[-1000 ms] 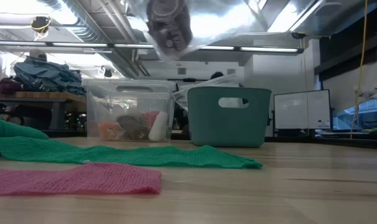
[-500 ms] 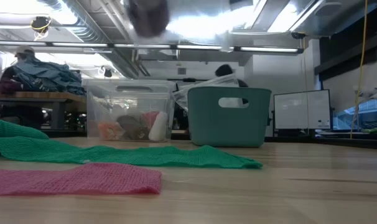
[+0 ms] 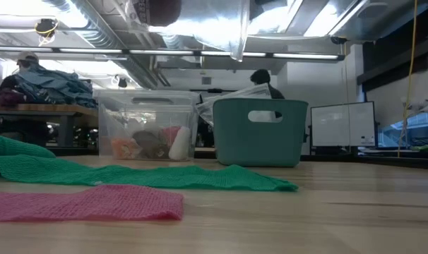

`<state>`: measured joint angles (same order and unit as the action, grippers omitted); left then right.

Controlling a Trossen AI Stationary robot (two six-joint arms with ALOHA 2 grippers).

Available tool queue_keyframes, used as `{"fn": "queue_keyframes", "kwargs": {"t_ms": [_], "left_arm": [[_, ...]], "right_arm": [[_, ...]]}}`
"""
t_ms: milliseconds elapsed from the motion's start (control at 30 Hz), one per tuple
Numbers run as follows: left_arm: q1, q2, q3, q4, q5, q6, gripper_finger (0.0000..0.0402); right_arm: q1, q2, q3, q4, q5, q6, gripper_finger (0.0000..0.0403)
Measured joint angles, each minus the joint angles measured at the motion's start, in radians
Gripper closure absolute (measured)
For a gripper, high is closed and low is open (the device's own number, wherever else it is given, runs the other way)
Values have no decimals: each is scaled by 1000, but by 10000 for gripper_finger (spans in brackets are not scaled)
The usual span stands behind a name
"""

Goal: Roll bandage
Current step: Close the transparent zip bag

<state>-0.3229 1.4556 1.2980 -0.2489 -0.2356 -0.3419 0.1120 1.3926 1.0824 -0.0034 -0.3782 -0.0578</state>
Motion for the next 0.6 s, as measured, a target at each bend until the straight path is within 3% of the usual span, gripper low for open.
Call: {"fn": "queue_keyframes", "kwargs": {"t_ms": [167, 433, 600], "left_arm": [[-2, -1, 0, 2, 7, 3, 384], [-11, -1, 2, 2, 7, 26, 296], [-10, -1, 2, 2, 5, 37, 270]], "right_arm": [[0, 0, 0, 19, 1, -22, 378], [-1, 2, -1, 17, 2, -26, 378], [-1, 2, -2, -14, 18, -27, 378]]}}
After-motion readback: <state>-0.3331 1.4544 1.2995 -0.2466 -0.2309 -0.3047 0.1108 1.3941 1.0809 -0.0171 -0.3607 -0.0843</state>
